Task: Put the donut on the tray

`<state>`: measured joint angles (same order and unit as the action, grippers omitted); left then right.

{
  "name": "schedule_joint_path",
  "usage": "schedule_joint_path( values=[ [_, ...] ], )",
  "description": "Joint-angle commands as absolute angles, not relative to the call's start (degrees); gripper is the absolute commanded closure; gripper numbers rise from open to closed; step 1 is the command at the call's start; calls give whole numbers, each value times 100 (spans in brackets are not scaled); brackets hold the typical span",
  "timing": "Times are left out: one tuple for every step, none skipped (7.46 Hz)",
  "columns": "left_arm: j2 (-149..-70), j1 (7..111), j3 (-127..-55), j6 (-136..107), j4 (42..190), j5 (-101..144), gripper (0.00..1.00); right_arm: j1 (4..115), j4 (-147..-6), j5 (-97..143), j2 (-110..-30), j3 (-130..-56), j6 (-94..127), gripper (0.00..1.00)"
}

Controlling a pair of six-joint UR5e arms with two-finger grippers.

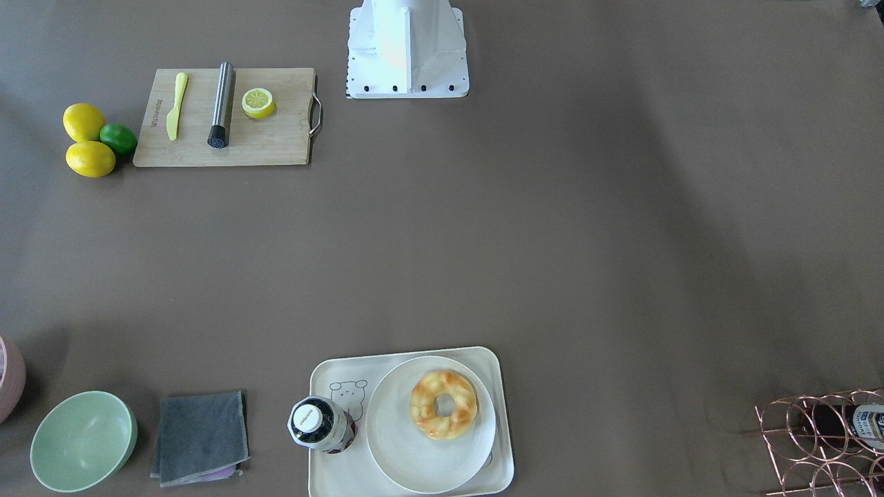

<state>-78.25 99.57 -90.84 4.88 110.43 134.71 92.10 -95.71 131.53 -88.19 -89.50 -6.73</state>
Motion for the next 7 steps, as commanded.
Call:
schedule_joint_path(
  values=[
    [-8163,9373,-9290,-77,11004,12947,2,9211,-9580,13149,-8772,-8939,-659,0],
    [-8313,9091,-9368,-627,10960,12955,2,9211,-9571,13148,-8763,-8930,-642,0],
    [-8332,8888,-9491,-728,10769,12955,2,9211,-9563,13148,-8771,-8904,-633,0],
    [-8323,8886,-9597,-729,10732,12990,2,9211,-9563,13157,-8771,-8895,-624,0],
    [-8323,8860,-9615,-738,10731,12990,2,9202,-9562,13157,-8763,-8886,-607,0],
    [-8323,8816,-9615,-738,10731,12999,2,9202,-9562,13166,-8754,-8903,-606,0],
    [-8332,8807,-9615,-738,10731,12999,2,9202,-9580,13166,-8754,-8938,-598,0]
  ],
)
